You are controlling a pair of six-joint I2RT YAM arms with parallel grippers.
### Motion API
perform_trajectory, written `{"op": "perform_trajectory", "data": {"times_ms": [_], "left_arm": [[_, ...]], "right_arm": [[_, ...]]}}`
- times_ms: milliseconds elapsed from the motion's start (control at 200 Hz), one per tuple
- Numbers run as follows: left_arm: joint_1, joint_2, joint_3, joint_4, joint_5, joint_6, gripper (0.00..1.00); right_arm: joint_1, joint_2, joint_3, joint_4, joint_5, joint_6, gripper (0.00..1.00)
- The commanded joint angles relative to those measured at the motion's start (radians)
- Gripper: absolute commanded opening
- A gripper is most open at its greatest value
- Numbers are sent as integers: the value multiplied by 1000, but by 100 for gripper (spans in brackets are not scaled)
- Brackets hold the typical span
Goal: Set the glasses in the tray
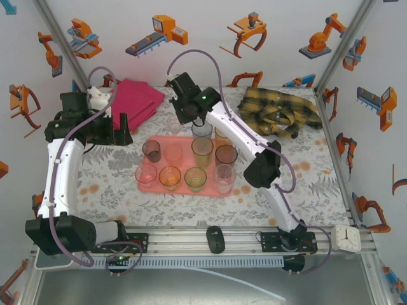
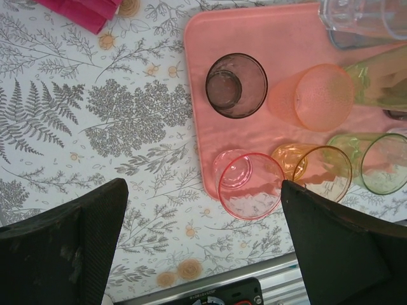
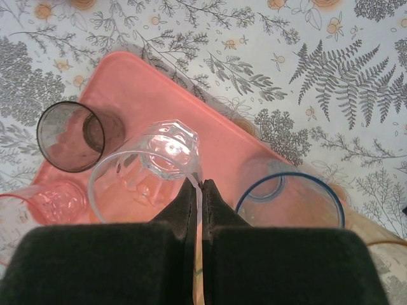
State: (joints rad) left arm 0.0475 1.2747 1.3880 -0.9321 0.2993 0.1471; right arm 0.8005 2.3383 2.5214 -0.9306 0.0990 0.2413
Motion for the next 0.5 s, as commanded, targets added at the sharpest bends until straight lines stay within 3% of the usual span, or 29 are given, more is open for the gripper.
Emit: {"op": "perform_trajectory", "data": {"times_ms": [0,496], "left_arm": [[7,-1,10,-29,23,9,98],[7,5,9,-47,45,19,98]], "right_arm": [[-7,25,13,52,19,-23,0],[-15,110,22,56,24,-62,0]]}}
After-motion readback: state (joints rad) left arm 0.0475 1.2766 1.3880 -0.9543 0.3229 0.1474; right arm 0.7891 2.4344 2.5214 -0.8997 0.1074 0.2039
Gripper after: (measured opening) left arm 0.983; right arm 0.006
